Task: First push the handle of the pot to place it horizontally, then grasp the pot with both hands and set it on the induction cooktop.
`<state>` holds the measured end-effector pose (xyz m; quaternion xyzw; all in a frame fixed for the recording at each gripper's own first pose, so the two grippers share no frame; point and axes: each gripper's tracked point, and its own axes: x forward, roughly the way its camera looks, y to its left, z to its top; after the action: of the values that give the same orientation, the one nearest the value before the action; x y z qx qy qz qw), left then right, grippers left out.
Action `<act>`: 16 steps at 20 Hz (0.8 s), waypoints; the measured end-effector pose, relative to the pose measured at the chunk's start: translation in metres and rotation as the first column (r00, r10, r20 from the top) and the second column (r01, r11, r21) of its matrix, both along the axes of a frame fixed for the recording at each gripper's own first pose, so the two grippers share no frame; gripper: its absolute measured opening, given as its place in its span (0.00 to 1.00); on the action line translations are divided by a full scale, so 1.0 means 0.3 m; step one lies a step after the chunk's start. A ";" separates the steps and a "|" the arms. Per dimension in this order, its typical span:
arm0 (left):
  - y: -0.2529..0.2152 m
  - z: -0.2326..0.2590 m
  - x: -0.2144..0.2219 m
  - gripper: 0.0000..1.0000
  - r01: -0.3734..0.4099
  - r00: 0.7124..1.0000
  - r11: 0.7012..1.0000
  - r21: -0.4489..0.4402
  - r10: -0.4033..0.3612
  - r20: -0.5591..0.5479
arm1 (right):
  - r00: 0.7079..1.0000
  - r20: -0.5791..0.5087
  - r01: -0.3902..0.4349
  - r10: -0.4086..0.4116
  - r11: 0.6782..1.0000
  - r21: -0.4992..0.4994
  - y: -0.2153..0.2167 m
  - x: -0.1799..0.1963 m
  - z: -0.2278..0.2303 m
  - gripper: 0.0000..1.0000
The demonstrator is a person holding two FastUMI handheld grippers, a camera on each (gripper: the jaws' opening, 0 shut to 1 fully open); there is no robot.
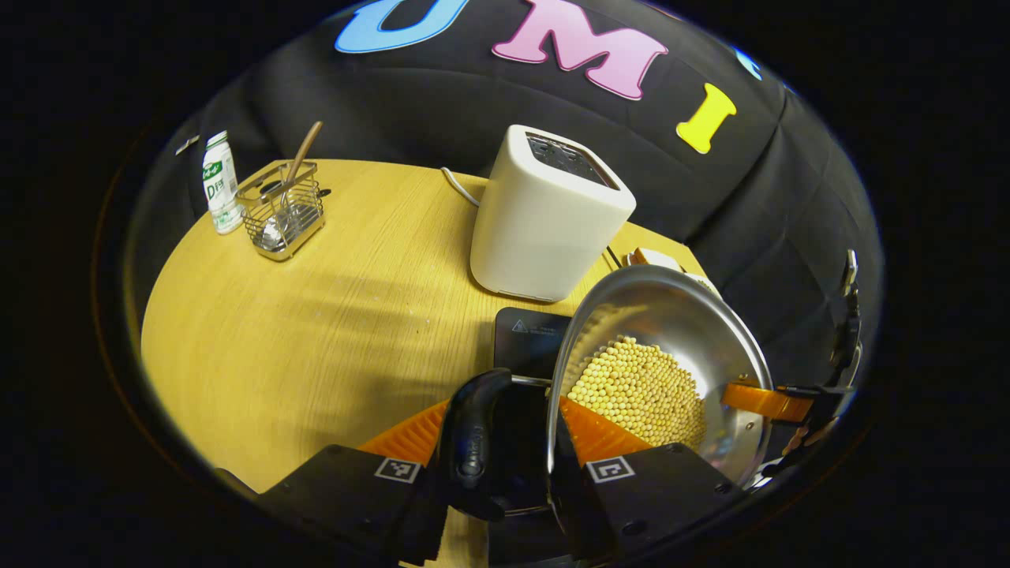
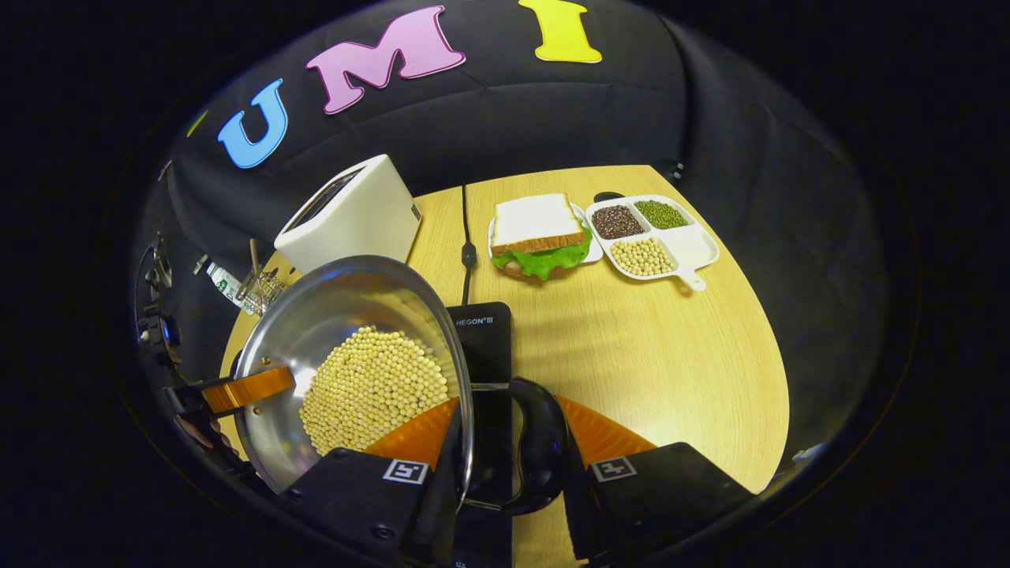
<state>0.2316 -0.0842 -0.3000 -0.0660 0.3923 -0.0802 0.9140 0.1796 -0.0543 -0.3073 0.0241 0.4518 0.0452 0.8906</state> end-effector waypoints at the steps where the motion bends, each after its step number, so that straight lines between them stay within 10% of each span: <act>1: 0.005 -0.003 0.000 0.64 0.002 1.000 1.000 0.005 -0.002 0.003 | 1.000 -0.001 0.002 -0.002 1.000 -0.002 -0.001 0.001 -0.004 0.60; 5: 0.005 0.002 0.005 0.66 -0.037 0.999 0.999 -0.013 0.037 -0.016 | 0.999 -0.029 0.015 -0.015 1.000 0.002 0.004 -0.008 -0.009 0.58; 13: 0.027 0.027 -0.022 0.98 -0.064 0.998 0.998 0.016 0.064 -0.008 | 1.000 -0.011 0.014 -0.014 1.000 -0.006 -0.002 -0.020 0.021 0.98; 16: 0.041 0.045 -0.037 0.96 -0.086 0.996 0.996 -0.008 0.085 -0.003 | 1.000 0.010 0.026 -0.026 1.000 0.001 -0.006 -0.028 0.054 0.99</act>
<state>0.2205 -0.0718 -0.2865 -0.0867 0.3901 -0.0426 0.9157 0.1714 -0.0561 -0.2911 0.0301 0.4472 0.0336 0.8933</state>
